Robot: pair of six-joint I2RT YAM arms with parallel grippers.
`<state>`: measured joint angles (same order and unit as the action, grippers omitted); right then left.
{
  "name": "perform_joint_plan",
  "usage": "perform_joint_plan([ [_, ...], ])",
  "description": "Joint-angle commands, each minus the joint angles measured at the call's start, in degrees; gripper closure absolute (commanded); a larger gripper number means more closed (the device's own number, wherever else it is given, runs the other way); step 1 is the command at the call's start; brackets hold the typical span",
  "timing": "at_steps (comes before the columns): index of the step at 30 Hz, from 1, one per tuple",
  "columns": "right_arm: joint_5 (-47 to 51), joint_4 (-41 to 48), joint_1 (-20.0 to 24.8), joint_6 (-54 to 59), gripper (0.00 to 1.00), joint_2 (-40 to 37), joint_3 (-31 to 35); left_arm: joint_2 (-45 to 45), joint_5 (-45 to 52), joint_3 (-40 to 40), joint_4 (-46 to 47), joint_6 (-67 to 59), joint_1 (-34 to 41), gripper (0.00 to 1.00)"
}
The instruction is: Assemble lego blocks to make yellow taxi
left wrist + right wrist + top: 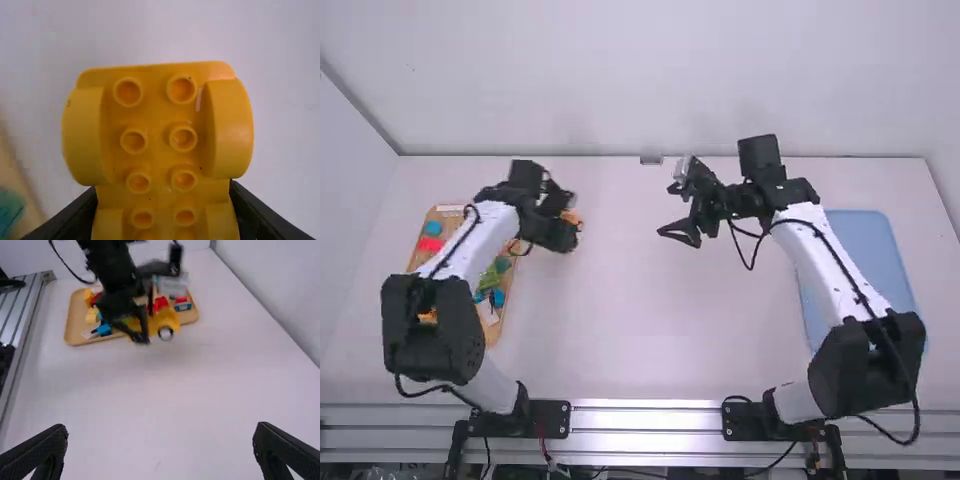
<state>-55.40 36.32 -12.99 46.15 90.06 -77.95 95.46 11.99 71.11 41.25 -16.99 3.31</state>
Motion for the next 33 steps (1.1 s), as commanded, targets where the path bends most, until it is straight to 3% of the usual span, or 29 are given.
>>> perform_joint_plan([
  [1,-1.57,4.04,1.09,7.06,0.02,-4.09,-0.76,1.88,-5.42,-0.20,-1.05,-5.44,8.48,0.83],
  [6,-1.62,14.34,5.66,13.22,0.01,-7.80,-0.63,6.60,-8.46,-0.13,-2.82,-17.53,23.45,0.91],
  [8,-1.64,15.13,7.34,13.27,0.02,-8.39,0.20,8.52,-8.50,-0.09,-2.75,-22.75,27.54,0.98],
  [12,-3.17,13.53,10.27,13.09,0.02,-9.66,3.72,12.00,-10.91,-0.15,-3.02,-30.80,34.03,0.99],
  [18,-5.46,8.66,14.47,12.00,0.01,-11.89,8.50,15.21,-14.40,-0.74,-6.43,-35.36,35.56,0.98],
  [23,-4.81,5.86,14.75,10.27,0.01,-11.93,10.19,15.23,-14.16,-3.87,-11.15,-35.39,34.01,0.98],
  [26,-3.98,2.86,13.53,7.43,0.02,-11.93,10.91,15.23,-11.32,-6.23,-13.09,-37.57,33.00,0.91],
  [30,-1.90,0.55,11.85,5.33,0.02,-11.96,11.21,15.23,-10.12,-7.87,-13.77,-37.75,32.96,0.89],
  [32,-0.33,-0.39,10.84,3.91,0.01,-11.96,11.21,15.21,-10.05,-7.85,-14.12,-37.75,32.65,0.73],
  [33,-0.13,-0.44,10.62,3.89,0.01,-11.96,11.21,15.21,-10.12,-7.80,-14.36,-37.75,32.63,0.71],
])
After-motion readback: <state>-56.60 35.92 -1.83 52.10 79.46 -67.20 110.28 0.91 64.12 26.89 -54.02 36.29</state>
